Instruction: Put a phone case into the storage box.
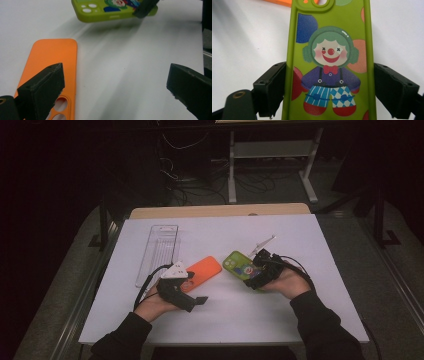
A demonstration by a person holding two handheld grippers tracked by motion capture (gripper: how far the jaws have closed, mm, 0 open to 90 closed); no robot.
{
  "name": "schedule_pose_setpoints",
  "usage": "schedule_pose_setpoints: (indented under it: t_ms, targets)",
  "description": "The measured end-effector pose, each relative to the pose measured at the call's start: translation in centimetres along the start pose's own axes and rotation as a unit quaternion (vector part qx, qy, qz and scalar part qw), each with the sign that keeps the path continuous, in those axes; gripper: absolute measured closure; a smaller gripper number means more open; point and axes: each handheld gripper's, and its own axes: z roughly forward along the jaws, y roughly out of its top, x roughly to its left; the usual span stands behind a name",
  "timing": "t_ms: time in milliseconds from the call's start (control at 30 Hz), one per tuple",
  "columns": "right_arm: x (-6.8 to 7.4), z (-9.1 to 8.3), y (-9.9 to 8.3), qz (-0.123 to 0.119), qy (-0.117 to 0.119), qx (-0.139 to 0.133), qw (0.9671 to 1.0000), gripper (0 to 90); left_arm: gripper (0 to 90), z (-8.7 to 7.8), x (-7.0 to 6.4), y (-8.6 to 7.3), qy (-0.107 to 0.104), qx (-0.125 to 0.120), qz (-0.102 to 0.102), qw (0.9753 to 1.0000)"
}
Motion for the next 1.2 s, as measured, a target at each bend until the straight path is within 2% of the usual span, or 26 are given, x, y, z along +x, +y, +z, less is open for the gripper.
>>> schedule_pose_setpoints:
  t_ms: [133,200,300,333,433,500,600,700,767,933,1033,1100,1200]
  targets:
    - [-1.5,-0.6,0.1,-0.010,0.013,-0.010,0.9998,15.3,0.9,0.0,0.1,0.1,0.007,0.008,0.007,0.9999]
    - [-1.9,-0.9,0.0,-0.017,0.016,-0.013,0.9996,15.3,0.9,0.1,0.0,0.2,0.010,0.009,0.003,0.9999]
    - [-2.3,-1.2,-0.3,-0.034,0.024,-0.016,0.9990,15.3,0.9,0.2,0.0,0.4,0.009,0.007,0.000,0.9999]
    - [-2.3,-1.3,-0.4,-0.040,0.026,-0.016,0.9987,15.3,0.9,0.2,0.1,0.5,0.009,0.012,0.011,0.9998]
    - [-2.6,-1.3,-0.7,-0.070,0.031,-0.022,0.9968,15.3,0.9,0.1,0.0,0.9,0.006,0.014,0.017,0.9997]
    - [-2.5,-1.5,-0.7,-0.081,0.045,-0.033,0.9951,15.3,0.9,0.0,-0.1,1.3,0.004,0.016,0.017,0.9997]
    - [-2.1,-1.8,-0.7,-0.090,0.054,-0.042,0.9936,15.3,0.9,-0.3,0.1,2.0,-0.007,0.015,0.026,0.9995]
    - [-1.6,-1.7,-0.5,-0.110,0.051,-0.042,0.9917,15.3,0.9,-0.7,0.4,2.7,-0.015,0.023,0.045,0.9986]
    - [-1.3,-1.6,-0.4,-0.122,0.051,-0.040,0.9904,15.3,0.9,-0.9,0.6,3.2,-0.020,0.016,0.048,0.9985]
    - [-0.6,-1.6,-0.3,-0.137,0.060,-0.045,0.9877,15.3,0.9,-1.3,1.3,4.6,-0.032,0.020,0.068,0.9969]
    - [-0.2,-1.5,0.0,-0.150,0.057,-0.038,0.9862,15.3,0.9,-1.6,1.9,5.3,-0.042,0.009,0.070,0.9966]
    - [-0.1,-1.5,0.4,-0.159,0.063,-0.040,0.9845,15.3,0.9,-1.7,2.3,5.8,-0.040,0.011,0.080,0.9959]
    - [0.0,-1.5,1.0,-0.173,0.064,-0.039,0.9820,15.2,0.9,-1.6,2.9,6.6,-0.048,0.008,0.077,0.9959]
